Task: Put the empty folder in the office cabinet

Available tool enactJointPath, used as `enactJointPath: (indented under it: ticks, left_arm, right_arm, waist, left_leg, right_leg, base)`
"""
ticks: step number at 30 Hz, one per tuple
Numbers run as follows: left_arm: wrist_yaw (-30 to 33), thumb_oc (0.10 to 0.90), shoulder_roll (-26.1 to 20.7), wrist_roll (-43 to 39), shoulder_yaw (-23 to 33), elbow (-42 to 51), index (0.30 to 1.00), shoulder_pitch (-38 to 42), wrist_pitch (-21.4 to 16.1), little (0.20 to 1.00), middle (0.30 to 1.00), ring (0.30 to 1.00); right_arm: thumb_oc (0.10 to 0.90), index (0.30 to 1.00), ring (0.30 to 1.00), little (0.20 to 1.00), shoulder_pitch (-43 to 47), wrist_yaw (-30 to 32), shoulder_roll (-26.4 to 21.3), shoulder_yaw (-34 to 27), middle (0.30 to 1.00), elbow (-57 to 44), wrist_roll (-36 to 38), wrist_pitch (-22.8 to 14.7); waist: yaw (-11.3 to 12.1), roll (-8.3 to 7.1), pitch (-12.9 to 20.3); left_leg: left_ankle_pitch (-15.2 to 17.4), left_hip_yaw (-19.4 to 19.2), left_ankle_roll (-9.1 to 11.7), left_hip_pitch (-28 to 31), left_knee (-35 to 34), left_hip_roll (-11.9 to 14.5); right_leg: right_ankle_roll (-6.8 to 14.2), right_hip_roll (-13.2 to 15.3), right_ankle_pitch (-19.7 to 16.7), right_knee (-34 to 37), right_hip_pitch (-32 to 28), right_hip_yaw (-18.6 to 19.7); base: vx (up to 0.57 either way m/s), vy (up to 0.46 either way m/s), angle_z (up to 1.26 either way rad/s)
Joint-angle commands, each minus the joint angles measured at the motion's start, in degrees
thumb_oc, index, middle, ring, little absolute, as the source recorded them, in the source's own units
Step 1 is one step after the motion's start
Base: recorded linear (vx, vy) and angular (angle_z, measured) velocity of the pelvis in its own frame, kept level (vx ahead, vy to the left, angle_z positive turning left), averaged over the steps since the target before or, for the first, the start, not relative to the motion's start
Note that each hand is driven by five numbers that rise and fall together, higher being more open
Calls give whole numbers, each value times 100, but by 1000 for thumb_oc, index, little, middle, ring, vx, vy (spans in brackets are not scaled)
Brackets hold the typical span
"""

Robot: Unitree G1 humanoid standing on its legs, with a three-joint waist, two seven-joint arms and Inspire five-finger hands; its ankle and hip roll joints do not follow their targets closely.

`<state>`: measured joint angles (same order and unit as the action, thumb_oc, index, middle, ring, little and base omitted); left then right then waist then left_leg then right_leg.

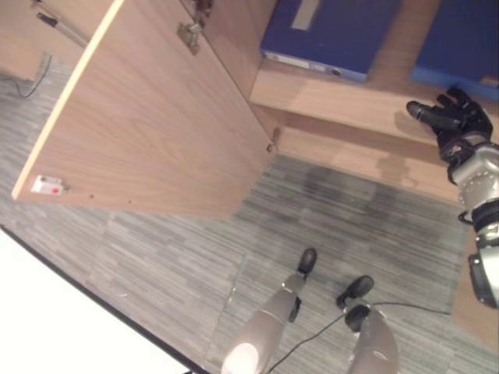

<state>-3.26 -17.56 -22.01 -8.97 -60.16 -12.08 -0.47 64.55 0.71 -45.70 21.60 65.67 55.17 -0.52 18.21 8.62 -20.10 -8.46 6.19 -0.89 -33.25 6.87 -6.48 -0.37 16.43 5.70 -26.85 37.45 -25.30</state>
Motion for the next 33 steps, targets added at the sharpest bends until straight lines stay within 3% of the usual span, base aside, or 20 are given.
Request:
enactJointPath:
  ticks: [1,7,12,16,22,23,26,33]
  left_arm:
    - [7,800,-470,-12,-8,-411,900,-638,86,900,900,900]
    - [-100,800,-479,114,27,-249,900,-643,77,900,900,900]
    - [-58,800,-498,63,106,-172,900,-554,0,900,900,900]
    - [28,800,-511,29,206,-254,900,-406,-45,900,900,900]
    - [88,800,-590,34,254,-319,900,-204,-53,900,900,900]
    - [62,800,-631,148,267,-381,900,-109,-51,900,900,900]
    - [-12,800,-642,319,286,-473,900,-3,-83,900,900,900]
    - [-15,800,-386,547,274,-645,900,190,-100,900,900,900]
  right_arm:
    - [800,900,900,900,378,-374,-684,741,900,-160,-1181,60]
    - [800,900,900,900,454,-1043,-1163,2259,900,-610,-2820,487]
    - [800,900,900,900,815,-1149,-1263,3018,900,-805,-3448,483]
    - [800,900,900,900,964,-1231,-1073,3426,900,-985,-3816,531]
    - [800,900,900,900,572,-1375,-995,3484,900,-1848,-4061,571]
    - [800,900,900,900,114,-1525,-1008,3324,900,-2226,-3921,531]
    - [800,900,900,900,-521,-1702,-883,3100,900,-2140,-3813,445]
    - [800,900,900,900,-1895,-1640,-230,2178,900,-2095,-3816,313]
  waist:
    - [60,-80,-33]
    - [-116,-250,-41]
    - [-149,-326,-53]
    - [-165,-404,-21]
    - [-197,-565,56]
    - [-221,-649,137]
    - [-229,-765,315]
    - [-420,-1076,705]
  left_leg:
    - [914,148,34,319,123,-71]
    - [894,80,68,348,73,-2]
    - [869,21,89,398,21,38]
    - [829,-7,116,486,-43,90]
    - [723,10,182,754,-251,176]
    - [666,55,208,942,-427,225]
    - [544,84,245,1299,-732,285]
    - [334,-42,274,1908,-1071,427]
  right_leg:
    - [499,-53,-306,891,-747,145]
    - [497,-100,-426,1046,-794,136]
    - [521,-128,-508,1148,-838,165]
    - [547,-179,-584,1333,-977,175]
    - [579,-279,-668,1699,-1342,125]
    - [614,-343,-716,1926,-1577,65]
    - [679,-461,-825,2280,-1998,18]
    - [729,-671,-1067,2929,-2727,-23]
  base:
    - [-24,9,-12]
    - [-18,1,-9]
    - [-19,-1,-9]
    - [-19,-9,-8]
    - [0,-42,-8]
    - [47,-41,-7]
    - [41,-40,4]
    - [-26,10,-8]
